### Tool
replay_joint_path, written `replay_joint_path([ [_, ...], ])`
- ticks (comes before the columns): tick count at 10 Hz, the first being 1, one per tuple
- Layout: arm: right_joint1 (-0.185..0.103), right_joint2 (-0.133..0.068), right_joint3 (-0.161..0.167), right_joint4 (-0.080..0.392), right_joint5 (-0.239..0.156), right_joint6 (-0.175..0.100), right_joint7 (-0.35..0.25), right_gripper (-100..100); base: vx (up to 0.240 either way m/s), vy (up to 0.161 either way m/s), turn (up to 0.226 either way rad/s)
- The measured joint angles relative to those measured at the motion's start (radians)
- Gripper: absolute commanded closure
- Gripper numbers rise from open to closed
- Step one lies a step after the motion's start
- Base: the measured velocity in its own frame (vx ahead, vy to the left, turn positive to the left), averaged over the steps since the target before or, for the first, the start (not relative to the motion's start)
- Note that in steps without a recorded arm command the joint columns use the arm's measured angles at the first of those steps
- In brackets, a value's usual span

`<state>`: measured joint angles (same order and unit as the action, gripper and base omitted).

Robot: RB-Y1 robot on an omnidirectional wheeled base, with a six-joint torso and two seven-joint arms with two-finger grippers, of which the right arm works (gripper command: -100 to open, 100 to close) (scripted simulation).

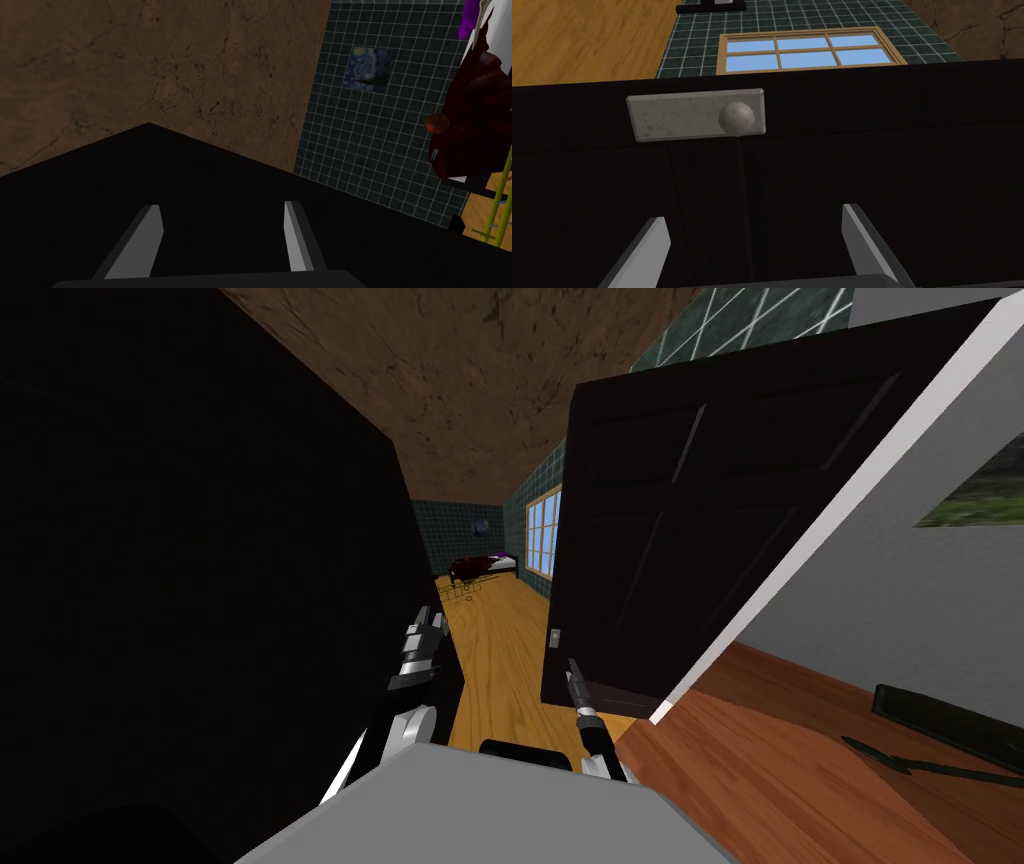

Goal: Push the door open

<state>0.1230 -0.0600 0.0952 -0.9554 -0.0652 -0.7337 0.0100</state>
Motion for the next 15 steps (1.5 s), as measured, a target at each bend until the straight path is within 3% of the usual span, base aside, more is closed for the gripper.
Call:
replay_joint_path([
  [4, -0.009, -0.004, -0.009, 0.017, -0.002, -0.014, 0.003, -100, 0.211, 0.010, 0.024],
  [8, -0.020, 0.006, -0.020, 0.038, -0.005, -0.031, 0.008, -100, 0.197, -0.004, 0.020],
  [9, -0.020, 0.007, -0.019, 0.037, -0.005, -0.034, 0.008, 100, -0.021, 0.003, 0.003],
  [15, -0.018, 0.006, -0.019, 0.040, -0.005, -0.029, 0.009, 100, 0.004, 0.004, -0.005],
])
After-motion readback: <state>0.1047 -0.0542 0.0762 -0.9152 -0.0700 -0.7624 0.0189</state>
